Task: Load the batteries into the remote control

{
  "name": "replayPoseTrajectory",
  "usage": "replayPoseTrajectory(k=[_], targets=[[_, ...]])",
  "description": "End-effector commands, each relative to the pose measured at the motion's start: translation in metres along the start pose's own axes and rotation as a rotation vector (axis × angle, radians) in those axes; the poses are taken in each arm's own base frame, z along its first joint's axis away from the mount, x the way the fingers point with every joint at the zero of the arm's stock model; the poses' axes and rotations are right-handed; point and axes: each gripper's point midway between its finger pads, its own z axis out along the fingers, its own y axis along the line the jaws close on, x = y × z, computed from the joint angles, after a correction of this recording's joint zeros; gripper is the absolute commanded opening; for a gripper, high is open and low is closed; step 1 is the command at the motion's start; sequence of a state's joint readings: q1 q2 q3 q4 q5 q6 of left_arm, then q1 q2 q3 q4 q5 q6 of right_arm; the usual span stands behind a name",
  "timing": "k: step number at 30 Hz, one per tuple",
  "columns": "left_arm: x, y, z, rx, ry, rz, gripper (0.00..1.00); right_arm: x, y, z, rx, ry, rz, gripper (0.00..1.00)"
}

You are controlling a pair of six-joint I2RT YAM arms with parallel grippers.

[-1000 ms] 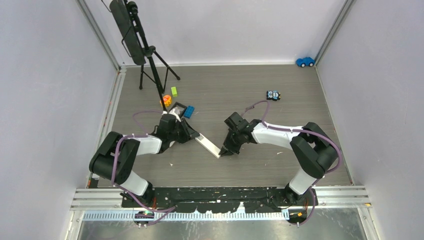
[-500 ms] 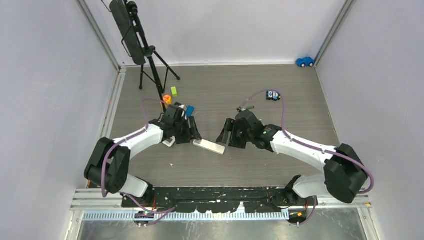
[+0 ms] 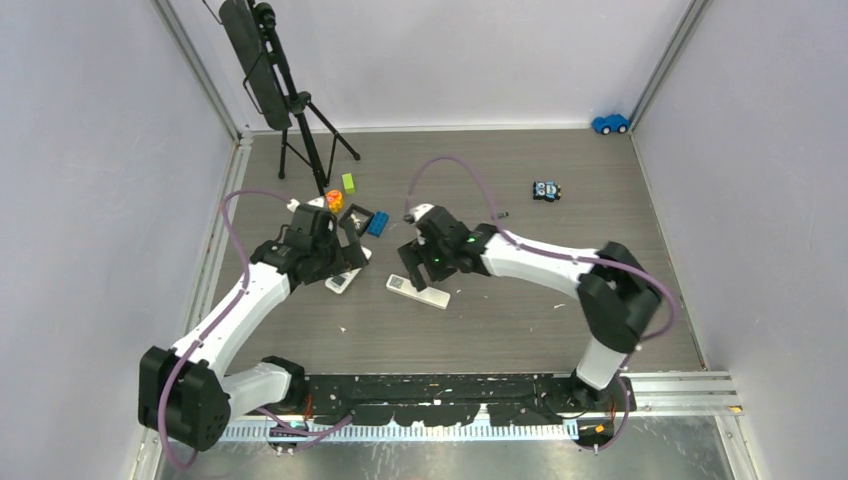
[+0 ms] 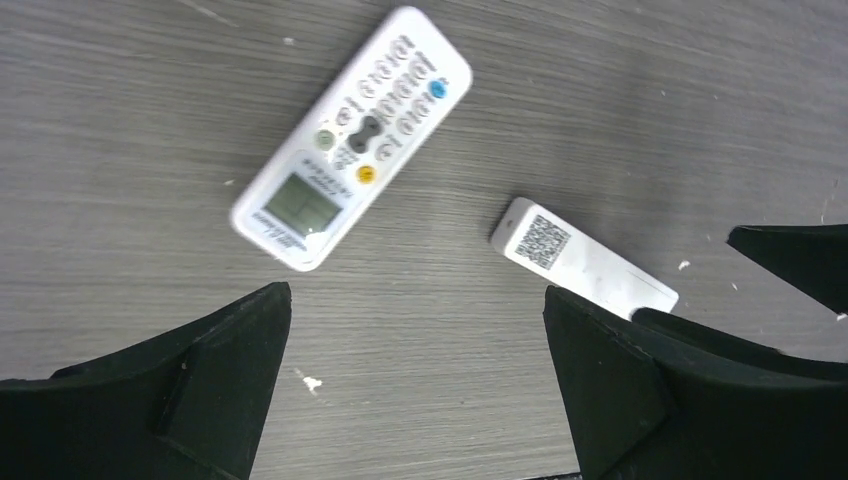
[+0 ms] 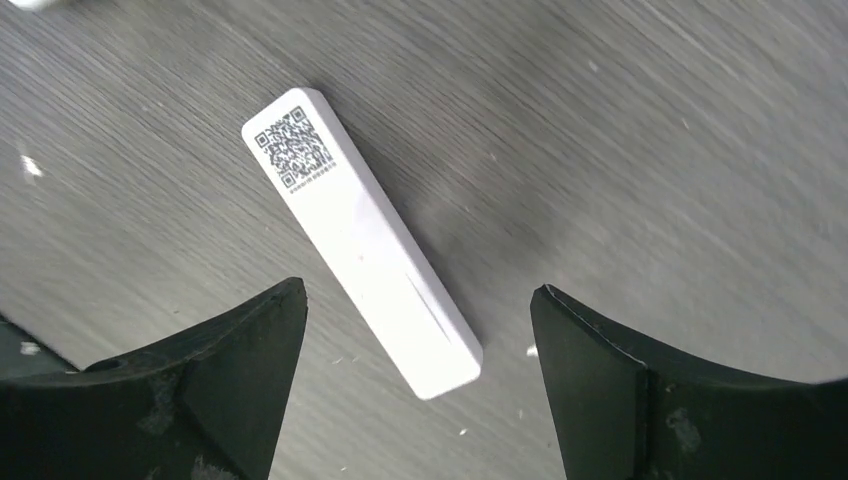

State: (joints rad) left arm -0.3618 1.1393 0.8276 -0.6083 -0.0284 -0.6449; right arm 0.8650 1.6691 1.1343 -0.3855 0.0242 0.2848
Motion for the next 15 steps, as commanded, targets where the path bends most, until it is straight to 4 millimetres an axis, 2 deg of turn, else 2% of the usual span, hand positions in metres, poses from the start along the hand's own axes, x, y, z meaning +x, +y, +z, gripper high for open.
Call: replayPoseTrajectory(k=[1, 4, 8, 12, 15], targets=[[-0.001, 0.027, -0.014, -0.082, -0.037, -0.021, 1.00, 0.002, 0.005, 0.017, 0.044, 0.110, -0.321, 0.87], [0.000, 0.031, -0.016, -0.073, -0.036, -0.040, 1.00, 0.011, 0.012, 0.028, 0.037, 0.179, -0.403, 0.87], [0.002, 0.032, -0.015, -0.053, -0.021, -0.053, 1.00, 0.019, 0.020, 0.035, 0.002, 0.229, -0.431, 0.85], [0.004, 0.031, -0.013, -0.039, -0.010, -0.063, 1.00, 0.024, 0.021, 0.042, -0.004, 0.264, -0.427, 0.77], [0.006, 0.028, -0.012, -0.017, 0.005, -0.068, 1.00, 0.018, 0.011, 0.048, 0.074, 0.259, -0.390, 0.68]])
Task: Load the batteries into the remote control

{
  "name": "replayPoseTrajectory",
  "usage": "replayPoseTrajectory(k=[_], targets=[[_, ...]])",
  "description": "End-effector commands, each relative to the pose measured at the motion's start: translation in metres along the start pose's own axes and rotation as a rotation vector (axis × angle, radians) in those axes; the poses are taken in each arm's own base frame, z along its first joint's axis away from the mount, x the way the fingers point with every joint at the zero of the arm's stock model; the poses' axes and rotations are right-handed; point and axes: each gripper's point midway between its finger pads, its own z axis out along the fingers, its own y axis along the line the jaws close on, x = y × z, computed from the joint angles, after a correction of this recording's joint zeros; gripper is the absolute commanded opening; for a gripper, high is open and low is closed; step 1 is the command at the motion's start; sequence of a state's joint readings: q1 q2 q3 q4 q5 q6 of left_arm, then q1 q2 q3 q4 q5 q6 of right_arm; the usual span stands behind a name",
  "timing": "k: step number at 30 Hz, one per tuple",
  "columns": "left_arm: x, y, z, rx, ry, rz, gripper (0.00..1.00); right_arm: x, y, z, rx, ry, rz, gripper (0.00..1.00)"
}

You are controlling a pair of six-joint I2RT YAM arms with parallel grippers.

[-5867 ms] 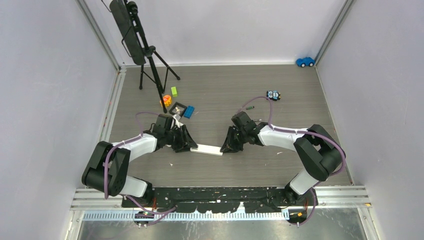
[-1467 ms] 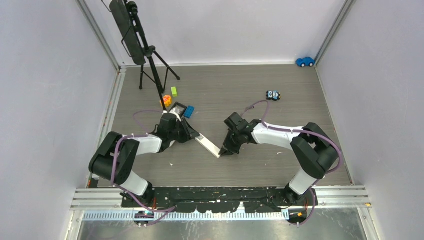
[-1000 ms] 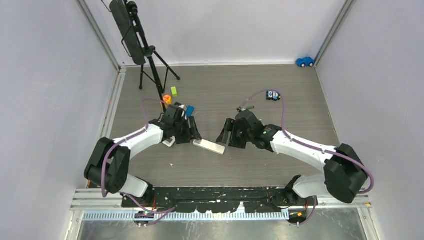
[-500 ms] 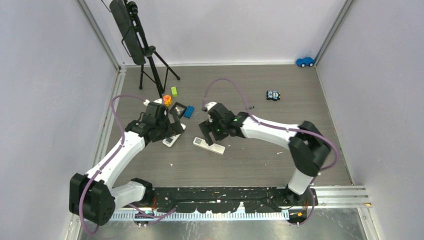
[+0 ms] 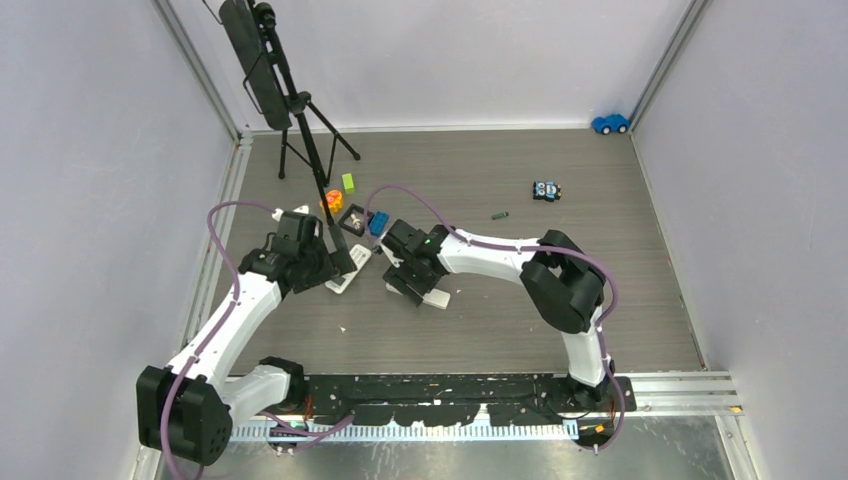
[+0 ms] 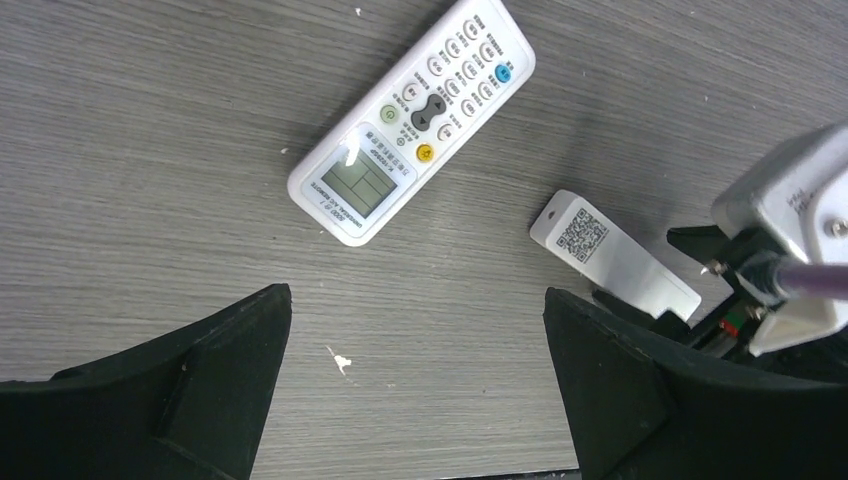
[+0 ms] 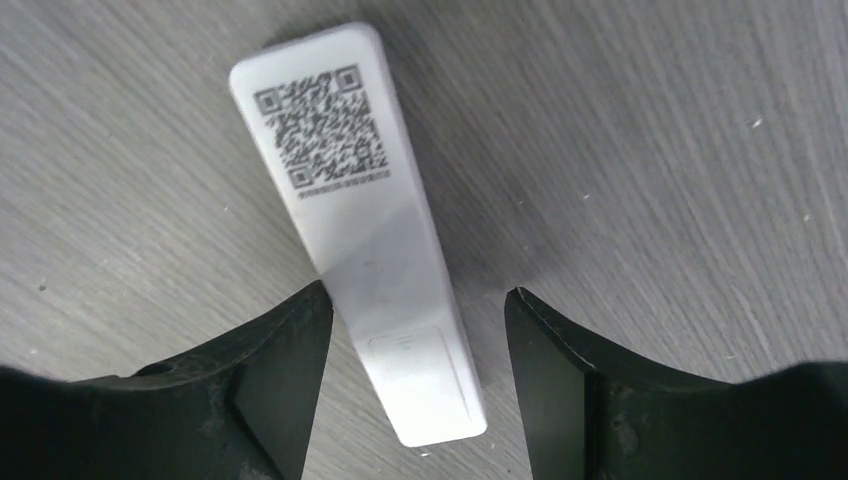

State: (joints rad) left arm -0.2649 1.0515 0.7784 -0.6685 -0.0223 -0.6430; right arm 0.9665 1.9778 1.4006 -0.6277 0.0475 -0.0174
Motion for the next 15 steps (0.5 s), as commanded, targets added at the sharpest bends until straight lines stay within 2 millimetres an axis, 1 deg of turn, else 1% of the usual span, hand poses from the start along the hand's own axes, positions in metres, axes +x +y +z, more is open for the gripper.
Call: replayPoseTrajectory(k=[1, 2, 4, 6, 8, 10, 12, 13, 15], targets=[[0.003, -0.005, 0.000, 0.041, 0.018, 0.007, 1.00, -0.017, -0.013, -0.001, 0.061, -0.017, 0.023, 0.64], [0.004, -0.005, 0.000, 0.040, 0.020, 0.006, 1.00, -0.018, -0.014, 0.000, 0.063, -0.020, 0.052, 0.59], [0.004, -0.004, 0.001, 0.039, 0.019, 0.006, 1.00, -0.021, -0.017, 0.000, 0.073, -0.039, 0.089, 0.46], [0.005, -0.003, 0.002, 0.037, 0.020, 0.008, 1.00, -0.027, -0.025, -0.003, 0.084, -0.073, 0.140, 0.36], [0.004, -0.003, 0.003, 0.039, 0.018, 0.011, 0.99, -0.034, -0.036, -0.011, 0.097, -0.125, 0.207, 0.30], [0.003, -0.003, 0.005, 0.033, 0.014, 0.010, 0.99, -0.045, -0.056, -0.023, 0.121, -0.194, 0.305, 0.30], [0.001, -0.004, 0.009, 0.035, 0.005, -0.008, 0.98, -0.054, -0.081, -0.036, 0.144, -0.268, 0.418, 0.29], [0.003, -0.006, 0.012, 0.047, 0.010, -0.015, 0.97, -0.060, -0.098, -0.041, 0.162, -0.312, 0.480, 0.30], [0.002, -0.011, 0.016, 0.067, 0.012, -0.025, 0.96, -0.064, -0.128, -0.049, 0.225, -0.369, 0.583, 0.30]])
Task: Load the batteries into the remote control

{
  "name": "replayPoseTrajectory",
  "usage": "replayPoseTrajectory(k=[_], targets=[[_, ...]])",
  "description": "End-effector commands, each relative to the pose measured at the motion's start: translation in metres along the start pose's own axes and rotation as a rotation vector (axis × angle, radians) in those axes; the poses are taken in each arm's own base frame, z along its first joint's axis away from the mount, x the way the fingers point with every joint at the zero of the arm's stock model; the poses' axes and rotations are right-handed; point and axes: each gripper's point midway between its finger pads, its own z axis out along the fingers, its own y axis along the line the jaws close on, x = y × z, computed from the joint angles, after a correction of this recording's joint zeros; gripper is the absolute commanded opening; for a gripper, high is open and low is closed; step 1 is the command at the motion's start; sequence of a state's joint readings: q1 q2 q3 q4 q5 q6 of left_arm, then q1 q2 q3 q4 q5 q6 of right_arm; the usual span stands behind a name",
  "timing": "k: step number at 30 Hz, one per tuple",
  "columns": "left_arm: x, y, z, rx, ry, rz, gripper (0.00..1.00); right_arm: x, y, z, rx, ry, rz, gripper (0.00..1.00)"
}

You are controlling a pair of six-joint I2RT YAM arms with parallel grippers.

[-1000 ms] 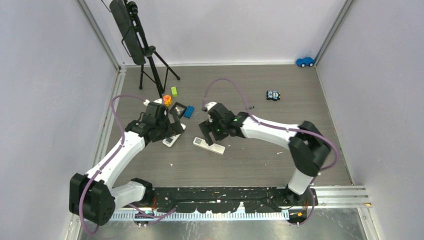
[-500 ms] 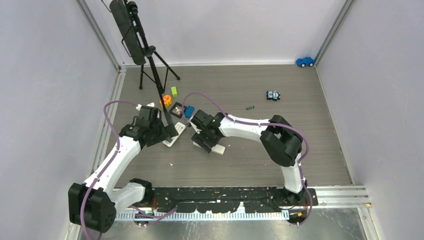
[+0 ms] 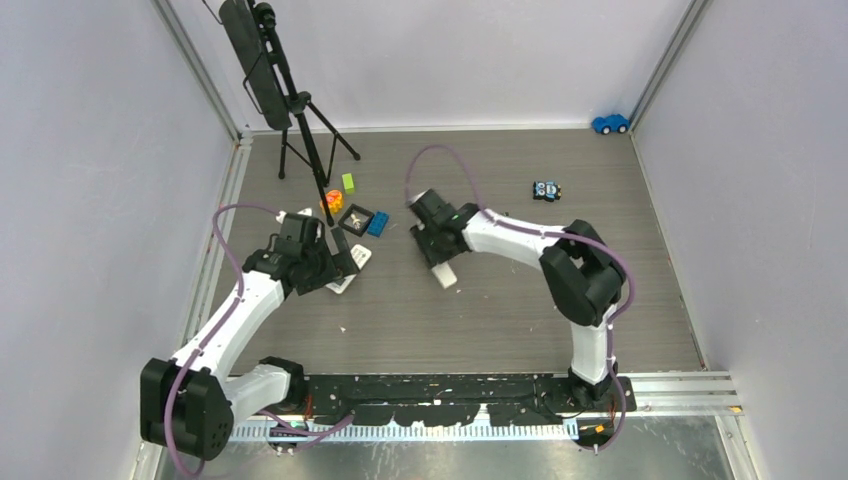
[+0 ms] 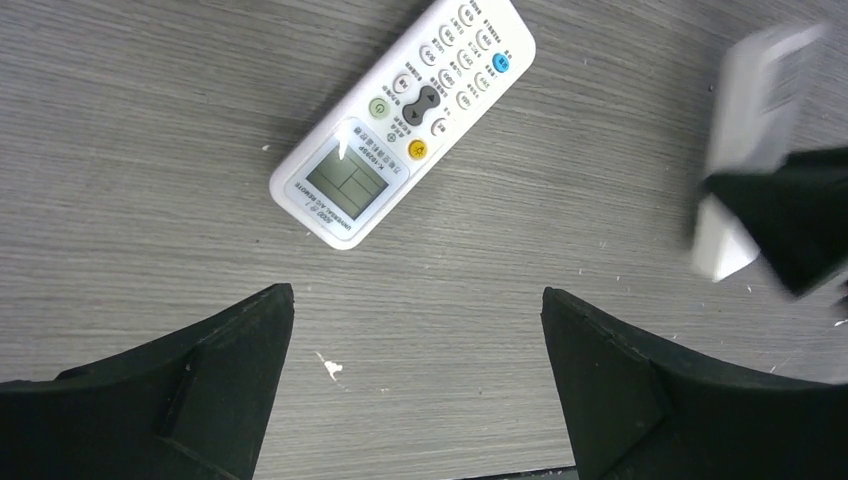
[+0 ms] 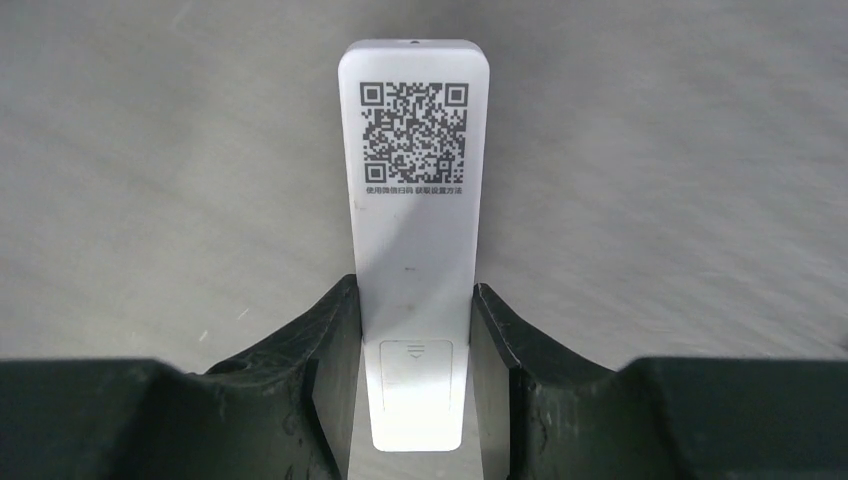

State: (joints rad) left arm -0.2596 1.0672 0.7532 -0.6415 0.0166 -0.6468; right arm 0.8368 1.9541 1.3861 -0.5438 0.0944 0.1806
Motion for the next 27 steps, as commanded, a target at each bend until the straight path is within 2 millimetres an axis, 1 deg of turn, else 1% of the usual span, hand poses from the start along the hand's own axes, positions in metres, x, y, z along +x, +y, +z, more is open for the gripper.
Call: replayPoseTrajectory(k=[1, 3, 9, 10, 11, 12, 13, 15, 18, 20, 22, 24, 27], targets=[[-0.007, -0.010, 0.012, 0.047, -0.019, -0.022, 0.96, -0.078, -0.068, -0.035, 0.128, -0.303, 0.307, 0.30], [-0.009, -0.011, 0.018, 0.045, -0.018, -0.026, 0.95, -0.087, -0.087, -0.029, 0.170, -0.330, 0.354, 0.30], [-0.017, -0.009, 0.038, 0.002, -0.021, -0.028, 0.94, -0.118, -0.128, 0.002, 0.257, -0.409, 0.414, 0.32], [-0.020, -0.006, 0.042, -0.021, -0.031, -0.028, 0.94, -0.126, -0.133, 0.006, 0.257, -0.420, 0.412, 0.32], [-0.022, -0.004, 0.045, -0.036, -0.034, -0.028, 0.94, -0.127, -0.136, 0.013, 0.264, -0.415, 0.413, 0.33], [-0.022, -0.001, 0.048, -0.052, -0.031, -0.031, 0.94, -0.134, -0.138, 0.015, 0.262, -0.424, 0.408, 0.34], [-0.022, 0.001, 0.050, -0.069, -0.024, -0.033, 0.94, -0.137, -0.139, 0.020, 0.263, -0.422, 0.405, 0.36], [-0.020, 0.005, 0.055, -0.102, 0.000, -0.026, 0.94, -0.141, -0.140, 0.025, 0.266, -0.420, 0.406, 0.43], [-0.019, 0.011, 0.060, -0.134, 0.019, -0.006, 0.95, -0.141, -0.142, 0.029, 0.262, -0.412, 0.426, 0.57], [-0.018, 0.014, 0.062, -0.145, 0.021, 0.014, 0.95, -0.143, -0.140, 0.025, 0.246, -0.418, 0.440, 0.65], [-0.019, 0.016, 0.064, -0.149, 0.022, 0.039, 0.96, -0.146, -0.137, 0.012, 0.227, -0.436, 0.447, 0.72], [-0.018, 0.016, 0.065, -0.149, 0.026, 0.051, 0.96, -0.148, -0.133, -0.003, 0.195, -0.448, 0.452, 0.75], [-0.018, 0.012, 0.069, -0.125, 0.030, 0.066, 0.96, -0.149, -0.123, -0.030, 0.138, -0.461, 0.460, 0.78]])
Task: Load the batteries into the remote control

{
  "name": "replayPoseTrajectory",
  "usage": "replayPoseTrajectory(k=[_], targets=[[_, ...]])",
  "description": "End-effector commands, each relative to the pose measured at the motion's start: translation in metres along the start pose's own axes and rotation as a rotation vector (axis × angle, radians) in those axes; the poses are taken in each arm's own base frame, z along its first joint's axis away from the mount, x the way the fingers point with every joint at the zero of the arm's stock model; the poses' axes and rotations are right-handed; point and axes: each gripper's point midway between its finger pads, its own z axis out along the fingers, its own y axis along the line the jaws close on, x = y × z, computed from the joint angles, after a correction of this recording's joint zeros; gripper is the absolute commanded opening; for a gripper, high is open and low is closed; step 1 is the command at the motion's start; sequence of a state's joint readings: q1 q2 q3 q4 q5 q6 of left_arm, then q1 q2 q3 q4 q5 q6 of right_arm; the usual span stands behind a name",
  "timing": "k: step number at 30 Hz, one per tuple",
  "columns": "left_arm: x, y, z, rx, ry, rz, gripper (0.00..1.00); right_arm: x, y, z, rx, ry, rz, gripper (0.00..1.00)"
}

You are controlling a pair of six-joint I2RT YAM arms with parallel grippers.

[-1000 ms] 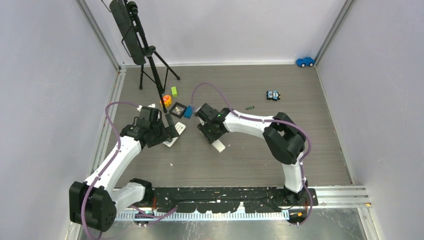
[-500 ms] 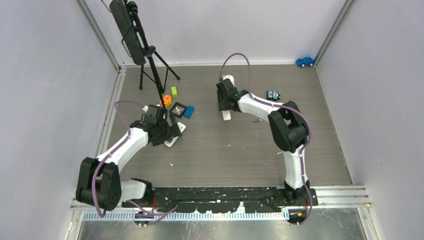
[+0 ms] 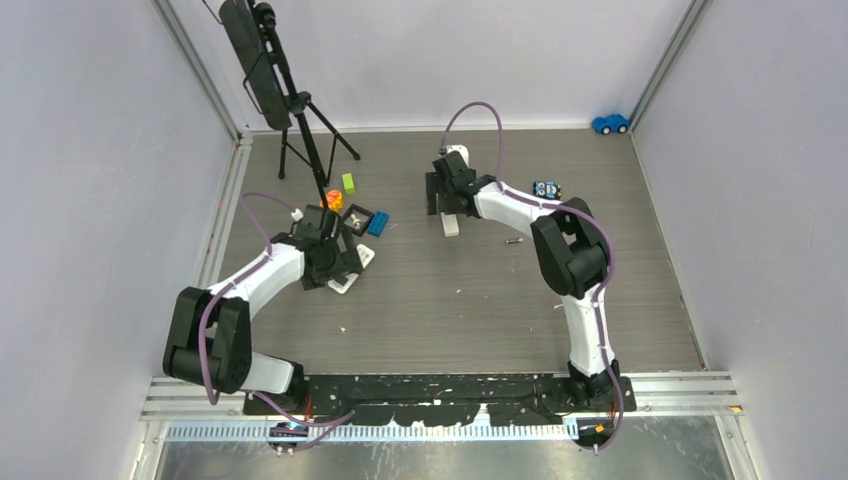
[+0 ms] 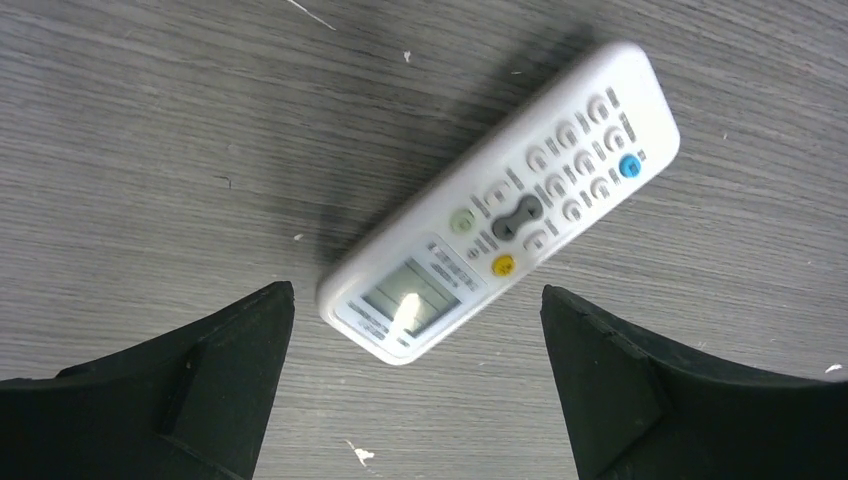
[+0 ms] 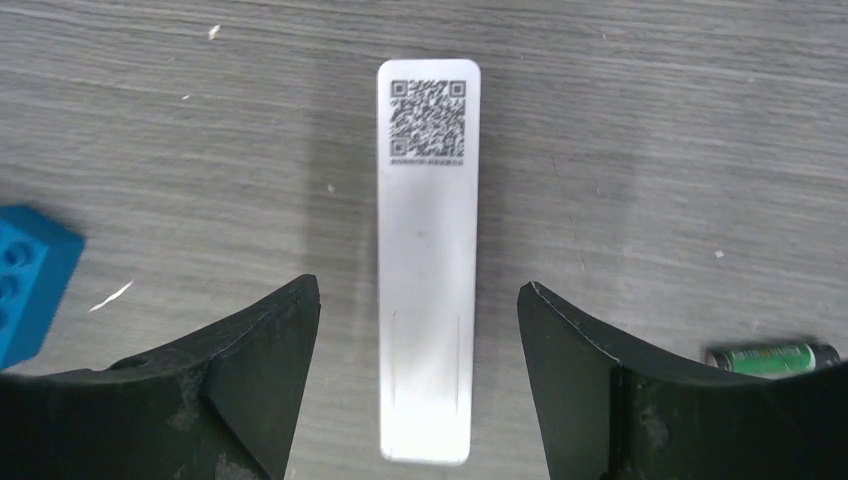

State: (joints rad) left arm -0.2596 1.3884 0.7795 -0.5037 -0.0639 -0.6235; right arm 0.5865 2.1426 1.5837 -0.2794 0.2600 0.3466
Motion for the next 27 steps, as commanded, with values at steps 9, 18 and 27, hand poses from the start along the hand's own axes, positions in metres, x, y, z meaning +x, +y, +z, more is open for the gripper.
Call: replayPoseTrajectory(k=[9, 18, 27], targets=[[-0.006, -0.029, 0.009, 0.074, -0.022, 0.165, 0.96, -0.014, 0.015, -0.125, -0.246, -0.025, 0.139, 0.80], [0.001, -0.039, 0.021, 0.008, -0.027, 0.288, 0.74, 0.034, 0.021, -0.171, -0.378, 0.097, 0.282, 0.80], [-0.001, -0.041, 0.031, -0.075, -0.036, 0.412, 0.84, 0.061, 0.018, -0.206, -0.451, 0.133, 0.383, 0.80]])
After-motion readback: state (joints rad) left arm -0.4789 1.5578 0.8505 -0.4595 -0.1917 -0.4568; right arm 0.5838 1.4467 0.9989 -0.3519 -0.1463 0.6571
